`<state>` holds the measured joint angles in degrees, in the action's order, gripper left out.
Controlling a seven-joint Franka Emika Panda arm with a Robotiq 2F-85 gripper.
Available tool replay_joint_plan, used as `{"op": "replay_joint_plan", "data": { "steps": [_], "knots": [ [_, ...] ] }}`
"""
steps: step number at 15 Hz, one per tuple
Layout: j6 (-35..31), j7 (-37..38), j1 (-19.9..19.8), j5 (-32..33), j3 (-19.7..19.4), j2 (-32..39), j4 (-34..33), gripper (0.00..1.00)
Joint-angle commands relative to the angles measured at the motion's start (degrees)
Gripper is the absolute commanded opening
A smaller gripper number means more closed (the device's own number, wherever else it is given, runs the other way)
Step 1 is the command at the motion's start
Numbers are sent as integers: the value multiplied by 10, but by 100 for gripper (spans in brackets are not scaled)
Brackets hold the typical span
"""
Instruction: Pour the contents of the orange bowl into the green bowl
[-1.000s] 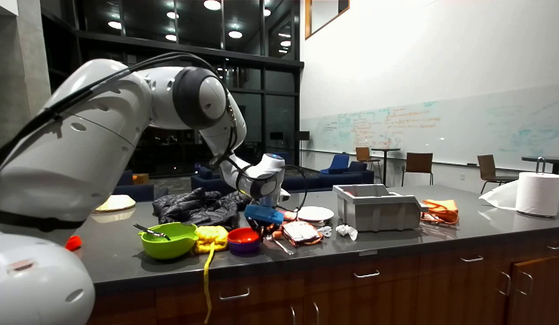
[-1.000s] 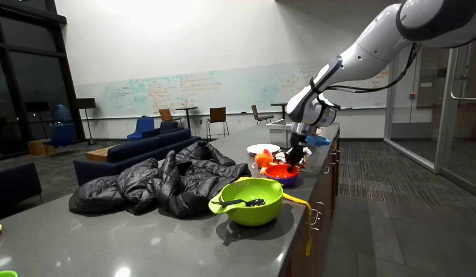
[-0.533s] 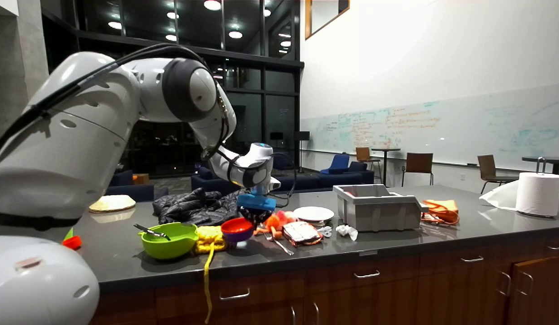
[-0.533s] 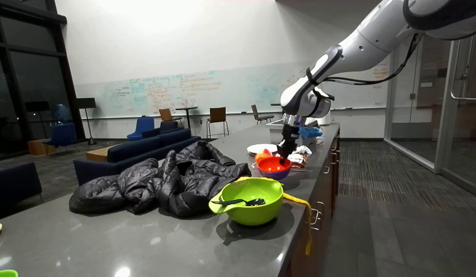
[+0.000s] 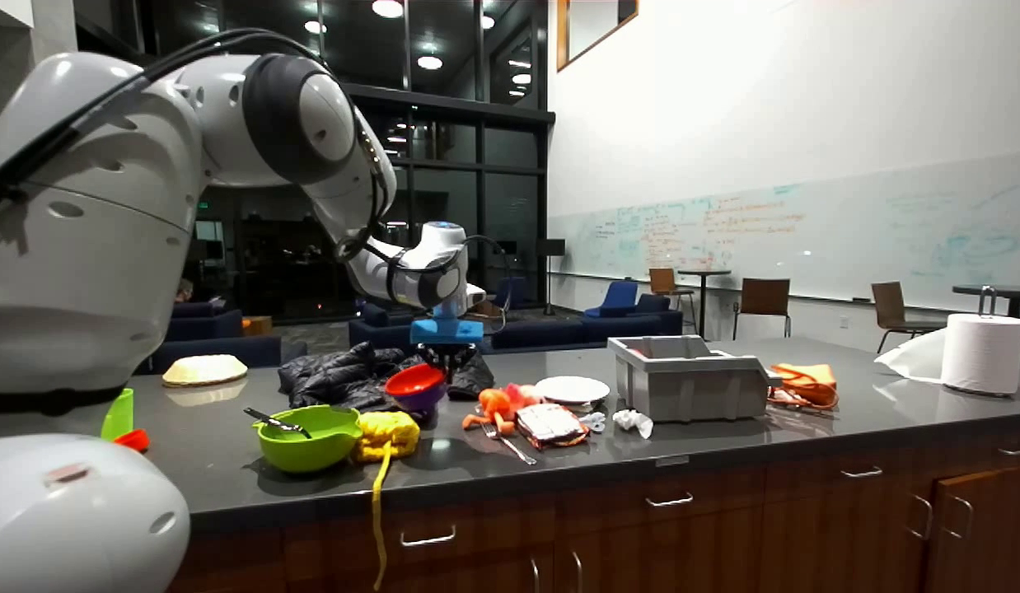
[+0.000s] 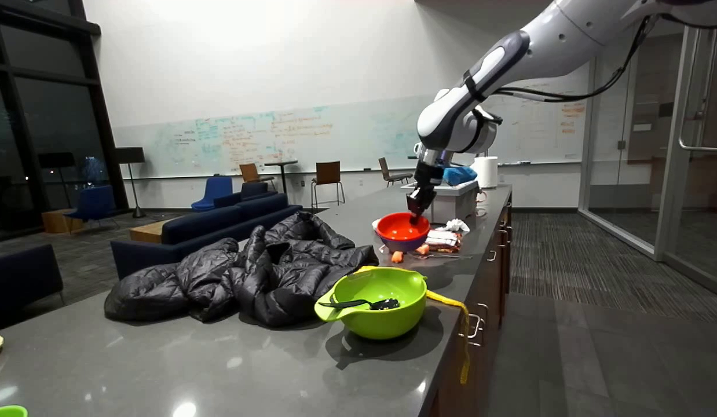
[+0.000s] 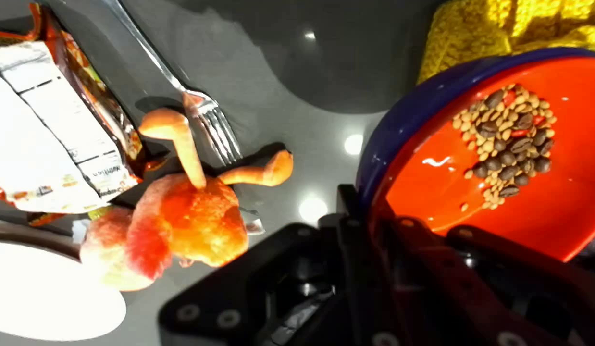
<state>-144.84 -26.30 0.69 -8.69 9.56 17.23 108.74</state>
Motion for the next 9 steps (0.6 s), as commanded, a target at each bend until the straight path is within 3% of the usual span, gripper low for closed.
{"op": "replay_joint_plan", "data": {
  "steps": [1,9],
  "knots": [
    [-34,1,12,10,9,-63,67,2],
    [-130,-25,36,-18,36,-137,189,2]
  ]
}}
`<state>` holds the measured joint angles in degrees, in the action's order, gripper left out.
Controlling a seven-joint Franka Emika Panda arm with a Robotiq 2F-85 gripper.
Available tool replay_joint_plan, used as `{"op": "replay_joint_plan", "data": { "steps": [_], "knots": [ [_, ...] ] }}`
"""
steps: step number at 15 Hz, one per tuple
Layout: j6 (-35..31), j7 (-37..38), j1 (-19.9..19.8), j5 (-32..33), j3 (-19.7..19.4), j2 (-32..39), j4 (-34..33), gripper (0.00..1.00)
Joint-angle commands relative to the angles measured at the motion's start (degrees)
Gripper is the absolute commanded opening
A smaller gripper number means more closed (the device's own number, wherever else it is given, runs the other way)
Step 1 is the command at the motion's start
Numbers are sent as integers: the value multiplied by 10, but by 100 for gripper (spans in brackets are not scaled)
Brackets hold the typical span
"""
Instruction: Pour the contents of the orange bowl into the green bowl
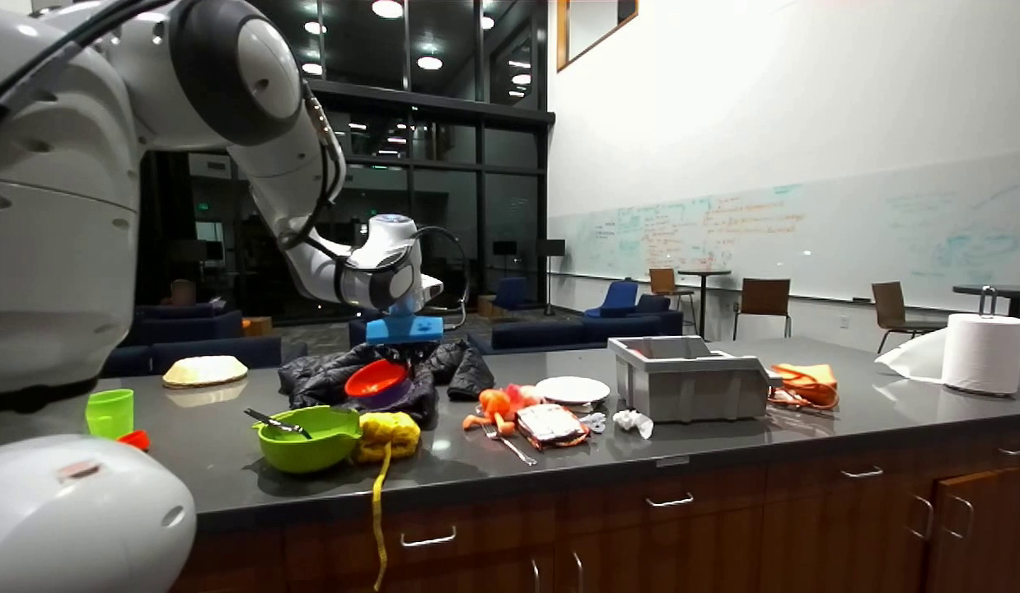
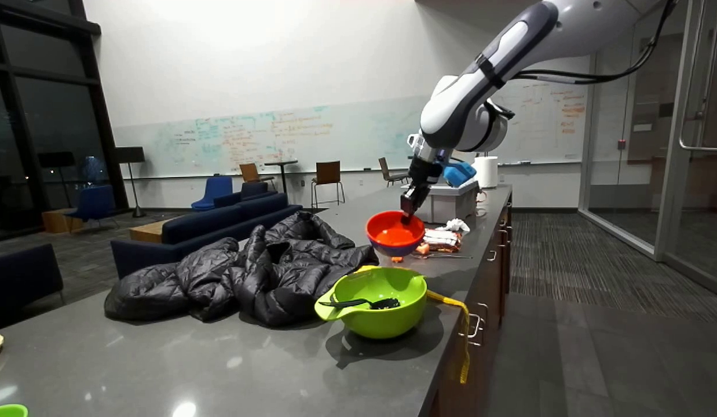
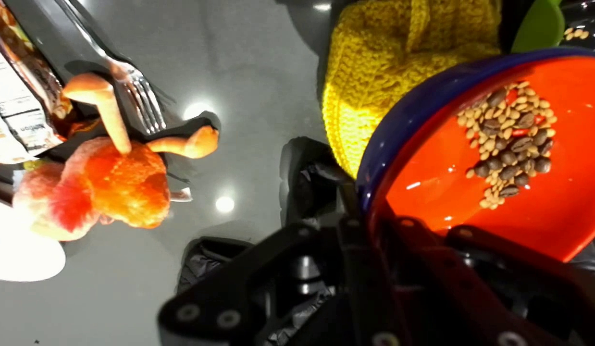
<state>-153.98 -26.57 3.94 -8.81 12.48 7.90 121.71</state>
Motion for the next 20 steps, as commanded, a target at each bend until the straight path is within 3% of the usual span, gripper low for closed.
{"op": "replay_joint_plan", "data": {
  "steps": [1,7,14,17,20],
  "knots": [
    [-55,-32,6,-29,10,-47,73,2],
    [-122,-105,9,-116,46,-65,134,2],
    [-172,-168,23,-185,82,-90,159,2],
    [-210,-245,32,-268,101,-92,158,2],
    [-243,-368,44,-401,119,-89,141,2]
  ]
}}
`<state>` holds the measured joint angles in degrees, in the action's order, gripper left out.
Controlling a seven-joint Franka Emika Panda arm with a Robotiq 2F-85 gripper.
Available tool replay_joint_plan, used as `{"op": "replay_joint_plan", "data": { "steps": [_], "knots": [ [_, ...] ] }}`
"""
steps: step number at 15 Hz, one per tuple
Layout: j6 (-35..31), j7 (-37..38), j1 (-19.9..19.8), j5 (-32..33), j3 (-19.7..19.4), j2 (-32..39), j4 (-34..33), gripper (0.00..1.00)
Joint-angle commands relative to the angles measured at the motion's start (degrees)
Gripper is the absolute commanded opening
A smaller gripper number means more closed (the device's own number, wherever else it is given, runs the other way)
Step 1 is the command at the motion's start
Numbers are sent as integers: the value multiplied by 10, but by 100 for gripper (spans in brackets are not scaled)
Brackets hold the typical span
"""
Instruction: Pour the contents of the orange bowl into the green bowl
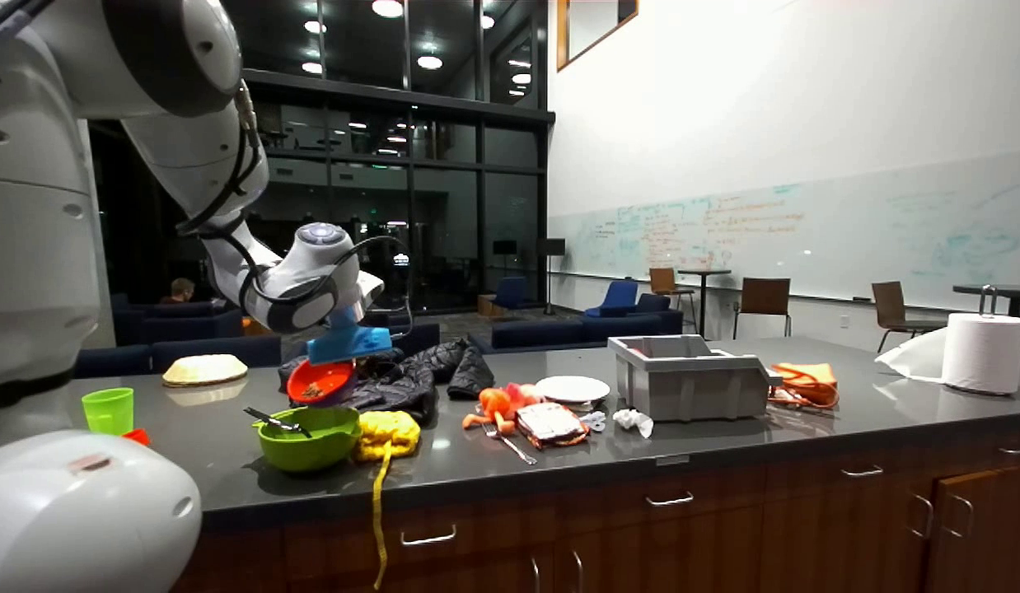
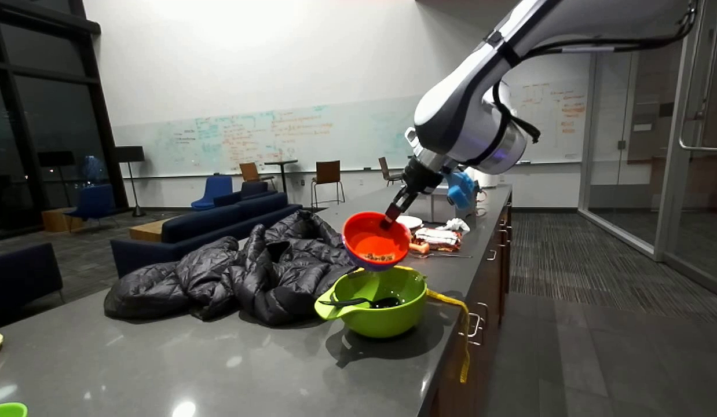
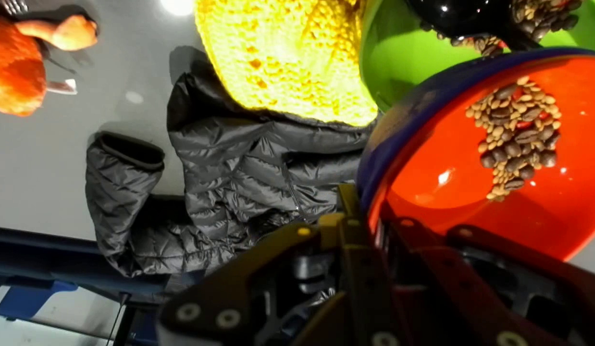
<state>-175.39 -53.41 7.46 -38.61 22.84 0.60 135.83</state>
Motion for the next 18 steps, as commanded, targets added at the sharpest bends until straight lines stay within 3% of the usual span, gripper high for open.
{"op": "replay_joint_plan", "data": {
  "steps": [1,5,9,15,18],
  "knots": [
    [-35,-148,12,-153,20,-16,-9,2],
    [-24,-338,20,-340,24,-36,-49,2],
    [28,-522,13,-520,-3,-66,-80,2],
    [183,-796,-28,-777,-59,-86,-26,2],
    [249,-857,-44,-822,-77,-74,16,2]
  ]
}}
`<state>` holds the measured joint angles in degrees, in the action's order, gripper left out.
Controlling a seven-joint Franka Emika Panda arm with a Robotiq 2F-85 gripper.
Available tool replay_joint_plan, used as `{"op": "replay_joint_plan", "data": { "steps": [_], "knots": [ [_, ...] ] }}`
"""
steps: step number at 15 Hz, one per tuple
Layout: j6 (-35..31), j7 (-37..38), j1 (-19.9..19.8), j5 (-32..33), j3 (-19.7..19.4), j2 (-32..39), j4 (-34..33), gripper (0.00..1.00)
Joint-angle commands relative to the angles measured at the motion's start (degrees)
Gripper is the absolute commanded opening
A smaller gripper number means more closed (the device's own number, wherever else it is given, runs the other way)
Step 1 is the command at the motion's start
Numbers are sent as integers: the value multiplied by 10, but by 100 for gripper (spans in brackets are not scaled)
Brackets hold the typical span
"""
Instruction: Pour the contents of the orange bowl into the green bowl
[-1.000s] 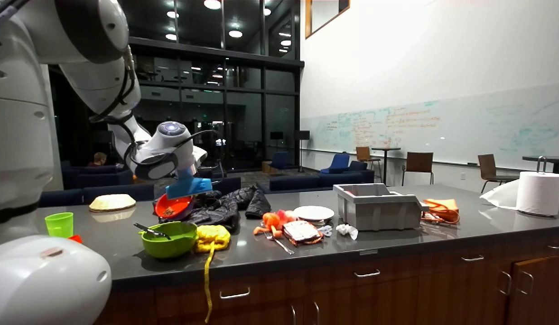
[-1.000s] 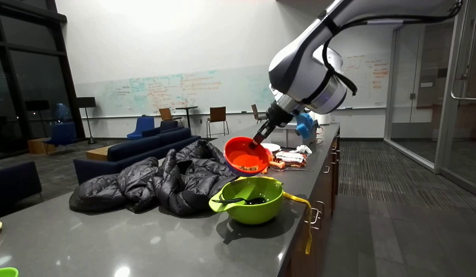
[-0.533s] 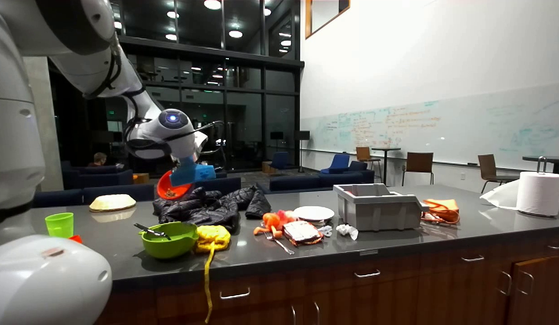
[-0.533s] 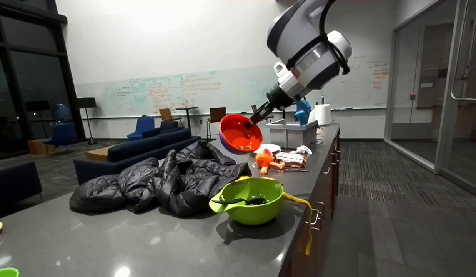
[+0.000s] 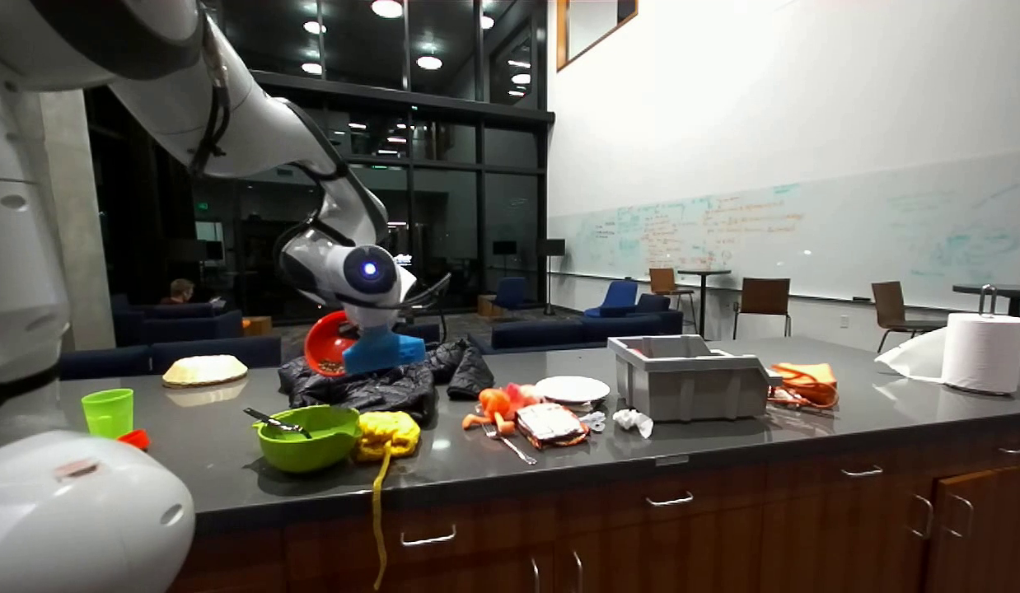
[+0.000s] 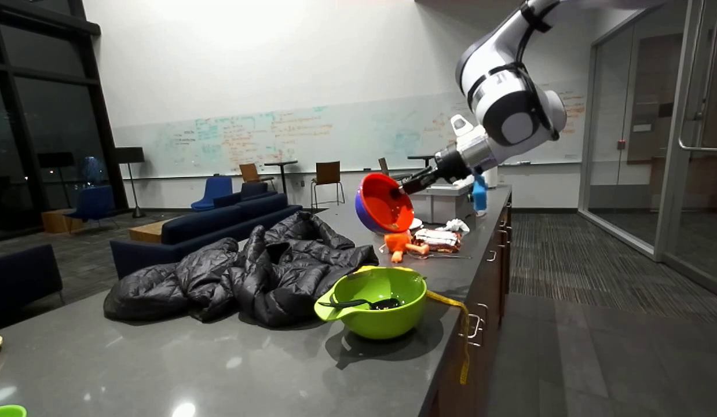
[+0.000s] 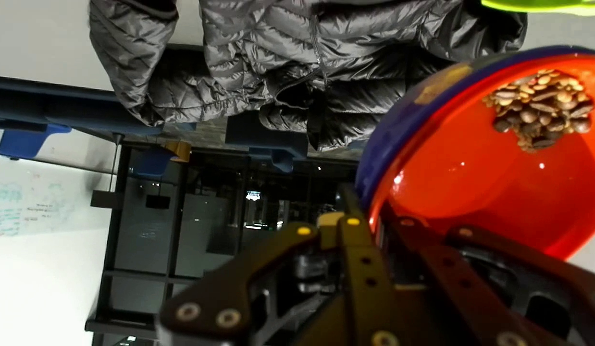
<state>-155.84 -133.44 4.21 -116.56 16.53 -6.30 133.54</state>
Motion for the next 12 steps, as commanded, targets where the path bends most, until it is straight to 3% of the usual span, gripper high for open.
{"op": "replay_joint_plan", "data": {
  "steps": [1,4,5,12],
  "knots": [
    [70,-69,-16,-50,-18,-1,50,2],
    [102,-75,-20,-50,-25,8,70,2],
    [107,-69,-3,-45,-42,12,72,2],
    [131,-39,22,-30,-47,53,53,2]
  ]
}}
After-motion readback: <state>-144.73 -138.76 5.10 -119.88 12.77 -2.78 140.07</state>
